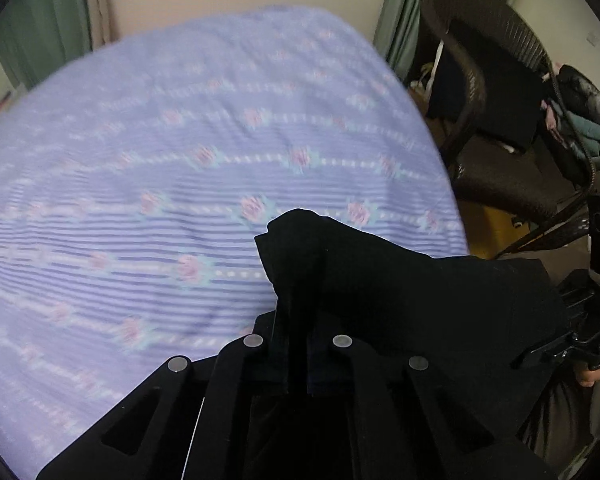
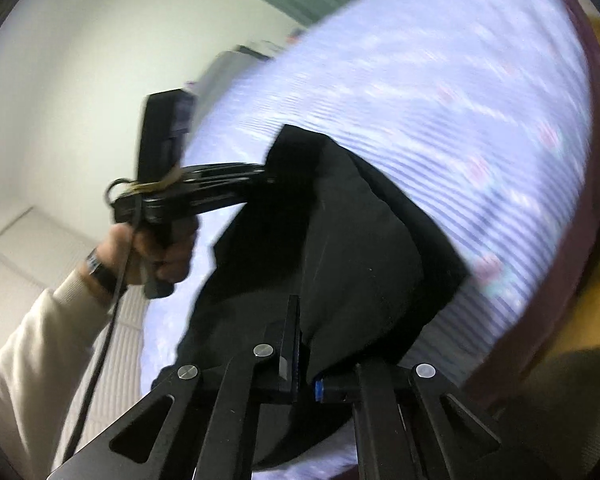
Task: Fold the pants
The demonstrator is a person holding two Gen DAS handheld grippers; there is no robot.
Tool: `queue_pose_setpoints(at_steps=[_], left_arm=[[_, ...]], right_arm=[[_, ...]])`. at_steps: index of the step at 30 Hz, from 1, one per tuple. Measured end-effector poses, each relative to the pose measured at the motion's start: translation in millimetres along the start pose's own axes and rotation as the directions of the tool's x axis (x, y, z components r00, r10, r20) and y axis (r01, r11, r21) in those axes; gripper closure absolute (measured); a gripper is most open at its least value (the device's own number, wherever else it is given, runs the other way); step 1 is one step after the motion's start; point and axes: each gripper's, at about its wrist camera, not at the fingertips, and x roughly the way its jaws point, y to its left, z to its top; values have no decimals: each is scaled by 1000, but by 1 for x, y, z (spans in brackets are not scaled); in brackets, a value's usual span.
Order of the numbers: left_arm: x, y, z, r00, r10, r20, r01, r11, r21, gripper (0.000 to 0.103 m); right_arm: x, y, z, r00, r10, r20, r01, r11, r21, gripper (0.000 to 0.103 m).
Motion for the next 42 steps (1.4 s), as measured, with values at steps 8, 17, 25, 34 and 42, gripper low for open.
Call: queue_pose_setpoints(at_steps=[8,17,25,34,42], left_arm=[[-110,-7,-61,988,118,101,-115,993,-35,96],[-192,-18,-196,958,243,150,-212,957,-198,96],[-197,-3,-328,939,298,171,-204,884,-420,96],[-148,3,-419,926,314,210,-146,809,-569,89],[-167,-11,-440,886,391,250,-176,782,-599,75]], right_arm=[[-1,73,-15,993,117,14,-112,974,-196,97],[16,184,-81,960,266,-88,-276,853,-443,97],[89,246,-171,919,262,-293,-386,739,-552,97],[146,246,-229,876,129,-464,-403,724,-559,97],[178,233,-231,828,44,-560,-397,750,-528,85]])
